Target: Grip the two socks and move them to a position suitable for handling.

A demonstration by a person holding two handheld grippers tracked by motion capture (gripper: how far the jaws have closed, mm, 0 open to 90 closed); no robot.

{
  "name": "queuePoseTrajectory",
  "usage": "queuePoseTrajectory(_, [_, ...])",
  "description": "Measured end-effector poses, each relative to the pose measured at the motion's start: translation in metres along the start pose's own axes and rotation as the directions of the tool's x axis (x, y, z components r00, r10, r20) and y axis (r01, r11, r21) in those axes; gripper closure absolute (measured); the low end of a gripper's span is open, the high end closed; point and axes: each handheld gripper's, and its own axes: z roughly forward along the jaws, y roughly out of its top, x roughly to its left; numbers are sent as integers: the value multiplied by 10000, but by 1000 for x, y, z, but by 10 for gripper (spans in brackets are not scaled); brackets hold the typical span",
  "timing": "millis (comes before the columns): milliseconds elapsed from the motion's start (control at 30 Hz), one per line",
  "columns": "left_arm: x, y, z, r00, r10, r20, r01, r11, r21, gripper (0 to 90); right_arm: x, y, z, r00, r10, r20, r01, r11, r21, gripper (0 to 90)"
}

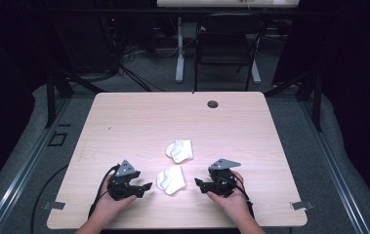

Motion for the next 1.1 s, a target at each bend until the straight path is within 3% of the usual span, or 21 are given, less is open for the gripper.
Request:
queuePoseTrajectory(133, [3, 1, -1, 9998, -206, 44, 207, 9997, -151, 150, 10, 1, 4, 9996, -286, -35, 287, 9993, 225, 121])
queuePoseTrajectory(200, [2, 1, -2, 9999, -102, 26, 103, 9998, -143, 136, 13, 1, 5, 9986, -496, -167, 499, 9985, 229, 102])
queuePoseTrajectory(300, [1, 1, -1, 9999, 42, -131, -44, 9999, -133, 122, 16, 0, 7, 9966, -820, 61, 817, 9961, 328, 99])
queuePoseTrajectory(433, [0, 1, -2, 9991, 96, -402, -104, 9997, -200, 132, 17, -1, 8, 9937, -1050, 386, 1039, 9941, 305, 137])
queuePoseTrajectory(500, [1, 2, -2, 9994, 128, -320, -132, 9999, -100, 153, 17, -1, 8, 9919, -1149, 535, 1136, 9932, 261, 148])
queuePoseTrajectory(533, [2, 1, -2, 9998, -49, -195, 47, 10000, -77, 156, 16, -1, 8, 9924, -1119, 503, 1104, 9934, 323, 158])
queuePoseTrajectory(667, [1, 0, -1, 9999, 21, 112, -21, 10000, 1, 275, 16, 0, 10, 9931, -1043, 529, 1019, 9938, 451, 221])
queuePoseTrajectory(1100, [-5, 6, -2, 9995, 31, 314, -40, 9996, 266, 294, 22, 12, 10, 9968, -783, 144, 768, 9934, 853, 312])
